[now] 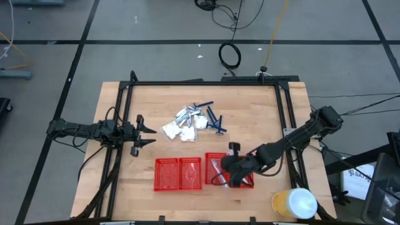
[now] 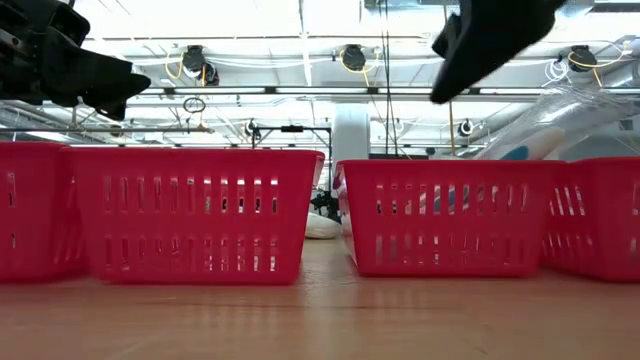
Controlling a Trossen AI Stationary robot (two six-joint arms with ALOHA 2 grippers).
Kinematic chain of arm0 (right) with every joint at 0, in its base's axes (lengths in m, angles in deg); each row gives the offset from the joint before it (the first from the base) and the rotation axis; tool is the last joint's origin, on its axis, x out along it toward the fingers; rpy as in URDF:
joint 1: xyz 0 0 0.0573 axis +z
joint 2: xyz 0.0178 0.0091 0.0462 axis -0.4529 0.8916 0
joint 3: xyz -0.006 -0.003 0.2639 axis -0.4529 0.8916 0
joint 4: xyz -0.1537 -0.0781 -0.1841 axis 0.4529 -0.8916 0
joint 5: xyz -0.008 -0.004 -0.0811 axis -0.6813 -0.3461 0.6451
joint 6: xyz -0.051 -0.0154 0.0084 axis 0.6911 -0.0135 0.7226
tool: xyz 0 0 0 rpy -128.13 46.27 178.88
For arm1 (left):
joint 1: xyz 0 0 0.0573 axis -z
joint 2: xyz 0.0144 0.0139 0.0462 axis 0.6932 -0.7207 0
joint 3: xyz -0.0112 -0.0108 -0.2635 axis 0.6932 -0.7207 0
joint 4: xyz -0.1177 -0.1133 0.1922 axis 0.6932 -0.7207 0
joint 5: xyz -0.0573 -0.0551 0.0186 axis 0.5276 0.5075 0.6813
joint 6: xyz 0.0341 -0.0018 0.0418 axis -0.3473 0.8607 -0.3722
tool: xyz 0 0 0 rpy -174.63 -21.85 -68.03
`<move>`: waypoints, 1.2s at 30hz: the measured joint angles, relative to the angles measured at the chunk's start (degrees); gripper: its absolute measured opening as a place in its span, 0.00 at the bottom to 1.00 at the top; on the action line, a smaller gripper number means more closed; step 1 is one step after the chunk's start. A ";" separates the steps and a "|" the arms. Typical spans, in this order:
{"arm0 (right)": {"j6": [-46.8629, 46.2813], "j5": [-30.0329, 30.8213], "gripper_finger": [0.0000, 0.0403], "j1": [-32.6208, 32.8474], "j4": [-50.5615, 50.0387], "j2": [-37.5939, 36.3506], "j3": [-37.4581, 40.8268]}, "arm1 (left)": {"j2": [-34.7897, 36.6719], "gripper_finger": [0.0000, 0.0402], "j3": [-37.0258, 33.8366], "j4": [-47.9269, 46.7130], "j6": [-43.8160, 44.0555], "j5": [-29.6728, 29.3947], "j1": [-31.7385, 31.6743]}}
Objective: Pick & Place Travel size toiletries
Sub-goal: Put the blue toothbrush into the right red bin
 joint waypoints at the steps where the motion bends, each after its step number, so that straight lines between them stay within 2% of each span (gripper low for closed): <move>1: -0.16 -2.43 0.02 0.00 2.05 0.07 0.03 | 0.00 0.41 0.00 0.00 0.00 0.00 0.00; 5: 0.31 -14.82 0.13 -0.02 11.27 0.91 0.02 | 0.01 0.41 0.00 0.01 0.00 0.00 0.00; 8: 0.01 -20.21 0.27 0.04 14.60 1.07 0.11 | 0.02 0.41 -0.01 0.01 0.00 0.00 0.02; 11: -0.15 -21.28 0.42 -0.42 16.68 0.96 -0.35 | 0.00 0.41 0.00 0.02 0.01 0.01 0.02; 15: 0.86 -21.68 0.55 -0.90 5.97 1.15 -7.08 | 0.02 0.41 -0.01 0.00 0.01 0.00 0.02; 19: -0.23 -16.28 0.56 -1.51 -4.10 4.14 -14.81 | 0.00 0.41 -0.01 -0.01 0.00 0.02 0.00; 22: -6.12 -14.90 0.52 -2.30 -10.86 7.21 -16.79 | 0.01 0.41 0.00 -0.01 0.00 0.01 0.01; 25: -12.21 -15.33 0.47 -3.05 -13.33 10.66 -17.16 | 0.02 0.41 0.00 0.00 0.00 0.00 0.01; 28: -14.98 -18.91 0.43 -3.45 -17.11 14.58 -16.85 | 0.00 0.41 -0.02 0.00 0.02 0.02 0.00; 36: -16.24 -21.18 0.38 -3.93 -15.53 19.45 -17.03 | 0.02 0.41 0.00 -0.02 0.00 0.00 0.02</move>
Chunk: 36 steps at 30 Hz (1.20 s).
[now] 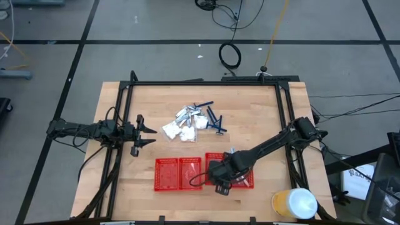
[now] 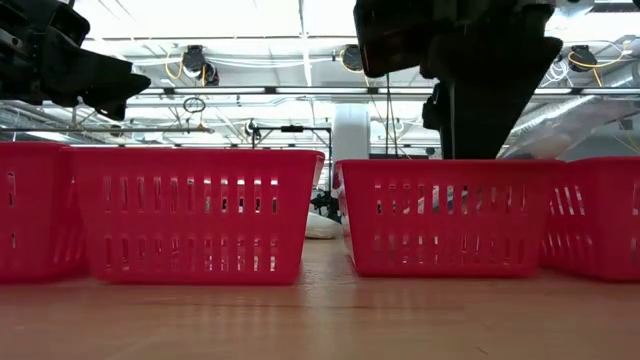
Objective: Pick & Place Travel size toiletries
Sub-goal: Put the blue toothbrush into the right red bin
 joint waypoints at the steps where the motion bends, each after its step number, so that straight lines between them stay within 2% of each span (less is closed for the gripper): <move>1: -0.01 -0.04 0.38 -0.27 0.08 0.22 0.00 | 0.00 0.41 0.00 0.04 0.00 0.02 -0.01; 5: -0.57 0.11 0.37 -0.68 0.03 0.31 0.00 | -0.02 0.41 0.00 0.04 0.00 0.02 0.00; 8: -1.09 0.09 0.32 -1.06 -0.28 0.31 0.00 | 0.00 0.41 0.00 0.02 0.00 0.00 -0.02; 16: 3.79 -1.75 0.03 -1.14 -0.24 0.31 0.00 | -0.01 0.41 0.00 0.02 0.01 0.01 -0.01; 24: 7.60 -1.10 0.00 -1.35 0.85 -0.70 0.07 | -0.02 0.41 0.00 0.02 0.00 0.02 0.00; 31: 6.67 0.66 0.00 -0.89 1.51 -6.54 0.04 | 0.00 0.41 0.00 0.03 0.00 0.02 0.00; 36: 0.51 8.99 0.00 3.20 -3.89 -13.65 0.02 | -0.01 0.41 0.00 0.02 0.01 0.02 0.00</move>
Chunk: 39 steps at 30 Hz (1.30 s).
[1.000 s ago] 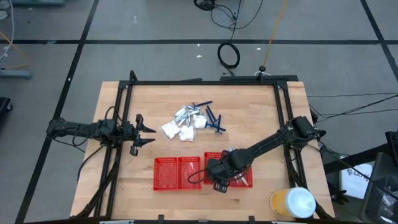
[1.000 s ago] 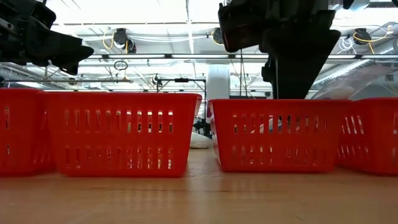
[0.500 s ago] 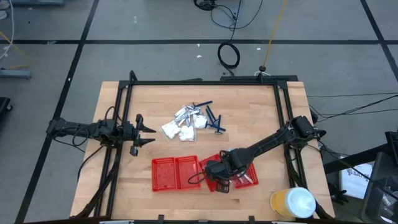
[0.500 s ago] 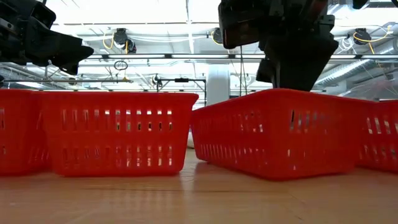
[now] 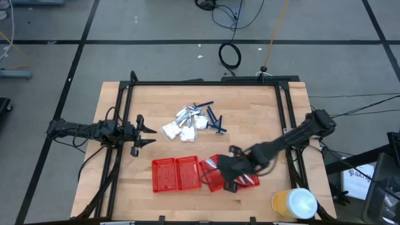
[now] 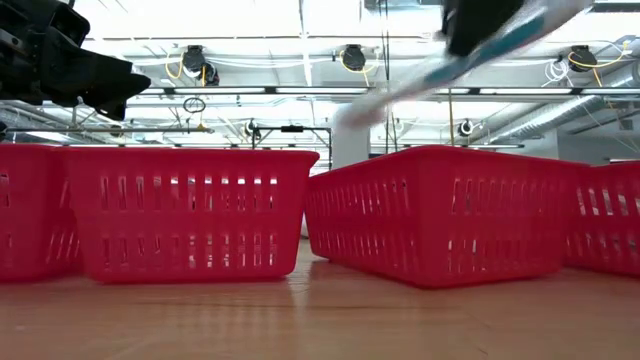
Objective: Pick & Place Travel size toiletries
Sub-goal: Put the blue toothbrush into the right red bin, then adjust the right red bin
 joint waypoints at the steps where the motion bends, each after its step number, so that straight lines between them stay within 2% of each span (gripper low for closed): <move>1: -2.13 3.03 0.00 1.45 -2.12 -1.30 0.02 | -0.01 0.41 0.00 0.00 -0.01 -0.02 -0.02; 6: -17.19 20.33 0.00 10.41 -9.37 -6.87 2.68 | -0.01 0.41 0.00 0.00 -0.01 -0.02 0.00; 10: -28.88 27.06 0.00 16.09 -8.90 -8.60 9.68 | 0.00 0.41 0.00 -0.01 -0.01 0.00 -0.01; 15: -37.52 27.24 0.00 18.09 -1.85 -8.60 21.03 | 0.01 0.41 0.00 0.00 -0.01 -0.01 -0.02; 20: -37.90 27.03 0.00 17.85 10.44 -8.60 29.93 | -0.01 0.41 -0.02 0.00 -0.01 -0.02 -0.02; 23: -37.05 24.93 0.03 17.63 17.42 -8.57 33.71 | 0.01 0.41 0.00 0.00 -0.01 0.00 0.00; 26: -36.11 23.94 0.10 17.49 21.39 -8.57 35.41 | -0.01 0.41 -0.02 0.00 -0.01 -0.02 -0.01; 31: -32.53 24.23 0.26 17.45 22.56 -9.78 35.60 | -0.01 0.41 -0.02 0.00 -0.01 0.00 -0.02; 35: -31.58 24.24 0.36 17.11 22.39 -13.64 35.60 | 0.01 0.41 0.00 0.00 -0.01 -0.01 -0.02; 39: -29.02 26.25 0.41 17.13 22.51 -19.22 35.60 | 0.01 0.41 -0.01 0.00 -0.01 -0.02 -0.01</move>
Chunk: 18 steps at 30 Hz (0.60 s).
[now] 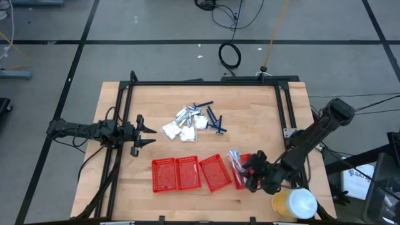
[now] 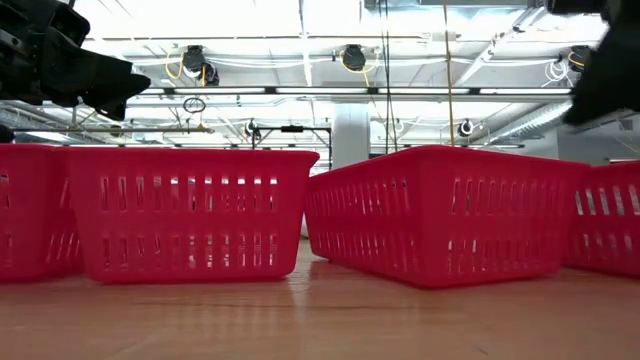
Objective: Pick & Place Travel size toiletries
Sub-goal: Adjust the right red bin
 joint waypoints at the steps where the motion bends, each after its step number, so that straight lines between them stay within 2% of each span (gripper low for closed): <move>1: 0.64 0.86 0.41 0.00 -0.21 -1.42 0.00 | 0.00 0.41 0.01 0.00 0.00 0.02 -0.02; 6: 0.83 -1.09 0.37 0.00 -8.23 -8.03 0.00 | -0.02 0.41 0.01 0.00 0.01 0.01 0.00; 14: -12.78 -17.28 0.17 -3.30 -33.34 -12.77 0.00 | 0.00 0.41 0.01 0.00 0.00 0.02 -0.02; 18: -14.31 -24.20 0.03 -4.50 -34.57 -10.95 1.07 | -0.01 0.41 0.01 0.00 0.00 0.02 -0.01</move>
